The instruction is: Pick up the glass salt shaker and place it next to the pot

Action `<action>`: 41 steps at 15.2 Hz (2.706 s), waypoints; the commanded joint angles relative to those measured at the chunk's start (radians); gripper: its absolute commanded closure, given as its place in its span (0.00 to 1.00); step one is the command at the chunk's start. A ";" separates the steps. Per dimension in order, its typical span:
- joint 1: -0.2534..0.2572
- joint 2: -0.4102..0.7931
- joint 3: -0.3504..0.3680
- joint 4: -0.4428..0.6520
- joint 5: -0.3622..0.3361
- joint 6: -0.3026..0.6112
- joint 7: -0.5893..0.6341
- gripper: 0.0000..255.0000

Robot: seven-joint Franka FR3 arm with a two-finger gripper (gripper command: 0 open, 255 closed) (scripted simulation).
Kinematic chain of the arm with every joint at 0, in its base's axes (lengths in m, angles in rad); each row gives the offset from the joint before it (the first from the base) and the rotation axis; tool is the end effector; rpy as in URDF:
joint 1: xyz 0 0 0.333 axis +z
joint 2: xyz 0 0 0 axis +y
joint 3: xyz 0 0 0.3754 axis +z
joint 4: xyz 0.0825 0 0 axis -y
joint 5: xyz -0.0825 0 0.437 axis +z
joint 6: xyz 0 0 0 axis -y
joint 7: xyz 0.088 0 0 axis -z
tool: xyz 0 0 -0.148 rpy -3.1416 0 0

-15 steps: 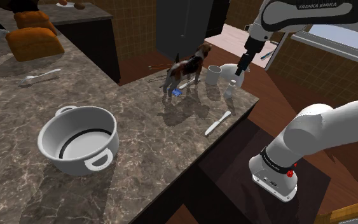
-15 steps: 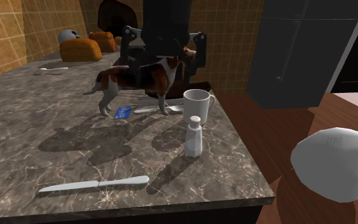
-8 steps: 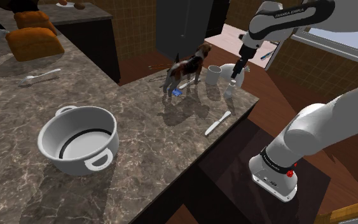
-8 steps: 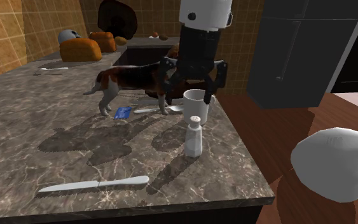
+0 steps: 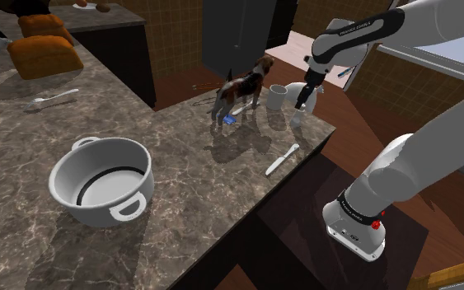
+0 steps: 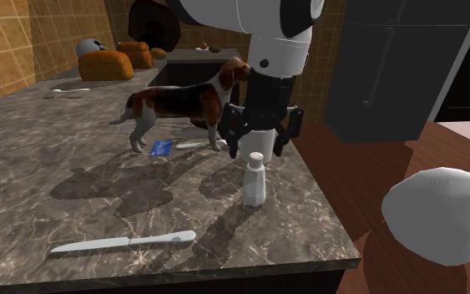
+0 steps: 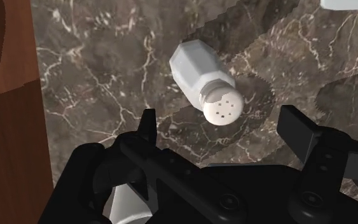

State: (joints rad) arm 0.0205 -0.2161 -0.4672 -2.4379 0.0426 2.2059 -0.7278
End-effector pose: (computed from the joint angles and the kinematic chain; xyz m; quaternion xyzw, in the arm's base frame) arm 0.4387 -0.2046 0.3581 -0.9888 -0.1325 -0.0193 0.0654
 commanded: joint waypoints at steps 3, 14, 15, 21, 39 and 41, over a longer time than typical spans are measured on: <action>0.005 0.023 -0.003 -0.016 0.014 0.037 -0.010 0.00; 0.005 0.023 -0.003 -0.016 0.014 0.038 -0.010 1.00; 0.005 0.023 -0.003 -0.016 0.014 0.037 -0.010 1.00; 0.003 0.005 0.001 -0.003 0.003 0.009 0.000 1.00; -0.008 -0.107 0.036 0.149 -0.043 -0.244 0.064 1.00; -0.009 -0.114 0.039 0.169 -0.045 -0.272 0.069 1.00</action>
State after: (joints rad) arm 0.0120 -0.3266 -0.4299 -2.2779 -0.0018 1.9474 -0.6613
